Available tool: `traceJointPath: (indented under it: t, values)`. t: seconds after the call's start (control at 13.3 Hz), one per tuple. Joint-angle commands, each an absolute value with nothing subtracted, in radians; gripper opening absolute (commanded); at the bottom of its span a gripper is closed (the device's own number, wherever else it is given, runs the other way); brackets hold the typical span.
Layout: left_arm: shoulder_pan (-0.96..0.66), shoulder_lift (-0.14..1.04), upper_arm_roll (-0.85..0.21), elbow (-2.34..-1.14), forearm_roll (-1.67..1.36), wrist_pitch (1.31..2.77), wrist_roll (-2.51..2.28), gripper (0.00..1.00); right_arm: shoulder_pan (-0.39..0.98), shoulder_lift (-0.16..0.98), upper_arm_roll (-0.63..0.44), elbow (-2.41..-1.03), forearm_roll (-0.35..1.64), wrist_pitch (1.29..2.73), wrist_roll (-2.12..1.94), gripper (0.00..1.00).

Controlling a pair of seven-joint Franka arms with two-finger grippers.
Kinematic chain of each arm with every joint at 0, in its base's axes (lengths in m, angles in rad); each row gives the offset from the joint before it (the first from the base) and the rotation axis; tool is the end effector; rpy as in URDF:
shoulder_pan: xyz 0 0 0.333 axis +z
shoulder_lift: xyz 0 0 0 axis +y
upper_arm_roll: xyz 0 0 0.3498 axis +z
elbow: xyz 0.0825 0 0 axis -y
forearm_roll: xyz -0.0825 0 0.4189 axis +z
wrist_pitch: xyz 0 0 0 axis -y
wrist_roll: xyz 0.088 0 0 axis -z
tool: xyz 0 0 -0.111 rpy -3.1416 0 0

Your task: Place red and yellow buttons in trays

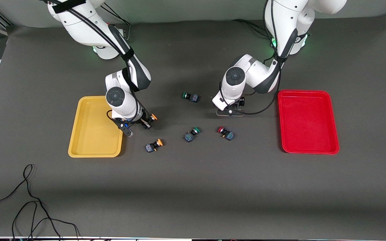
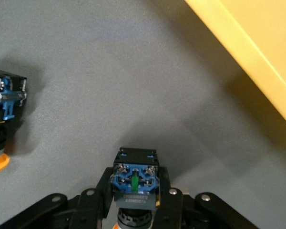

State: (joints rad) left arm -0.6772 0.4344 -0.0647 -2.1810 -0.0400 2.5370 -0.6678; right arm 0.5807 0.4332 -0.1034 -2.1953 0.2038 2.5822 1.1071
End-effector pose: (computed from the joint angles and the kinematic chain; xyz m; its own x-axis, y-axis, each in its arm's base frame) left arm 0.4295 -0.3942 0.1777 0.9952 -0.0347 -0.0911 -0.0359 -0.9993 -0.0116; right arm 0.5191 0.2635 0.1778 0.6971 -0.7134 -0.0715 -0.7144 -0.6996 0.0150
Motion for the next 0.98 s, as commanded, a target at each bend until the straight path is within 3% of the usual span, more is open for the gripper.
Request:
traceJointPath:
  t: [0.0, 0.08, 0.15, 0.23, 0.45, 0.6, 0.75, 0.9]
  values:
    - [-0.725, 0.422, -0.051, -2.18, -0.034, 2.537, -0.738, 0.57, 0.589, 0.335, -0.11, -2.194, 0.227, 2.457, 1.108, 0.04]
    - [-0.723, 0.422, -0.051, -2.18, -0.034, 2.537, -0.741, 0.37, 0.581, 0.28, -0.121, -2.194, 0.222, 2.381, 1.077, 0.04]
    - [-0.721, 0.422, -0.051, -2.178, -0.035, 2.536, -0.742, 0.23, 0.58, 0.243, -0.164, -2.195, 0.222, 2.322, 1.016, 0.04]
    - [-0.719, 0.422, -0.051, -2.175, -0.035, 2.534, -0.744, 0.18, 0.583, 0.223, -0.217, -2.198, 0.219, 2.275, 0.949, 0.04]
    - [-0.707, 0.404, -0.043, -2.122, -0.044, 2.519, -0.776, 0.13, 0.583, 0.157, -0.409, -2.325, 0.218, 2.279, 0.647, 0.04]
    - [-0.672, 0.37, -0.044, -2.018, -0.046, 2.353, -0.779, 0.12, 0.583, 0.152, -0.514, -2.374, 0.218, 2.311, 0.485, 0.05]
    - [-0.629, 0.307, -0.046, -1.904, -0.087, 2.15, -0.772, 0.12, 0.581, 0.179, -0.537, -2.422, 0.218, 2.408, 0.424, 0.07]
    - [-0.576, 0.224, -0.044, -1.9, -0.106, 2.096, -0.761, 0.09, 0.578, 0.222, -0.537, -2.434, 0.227, 2.47, 0.405, 0.13]
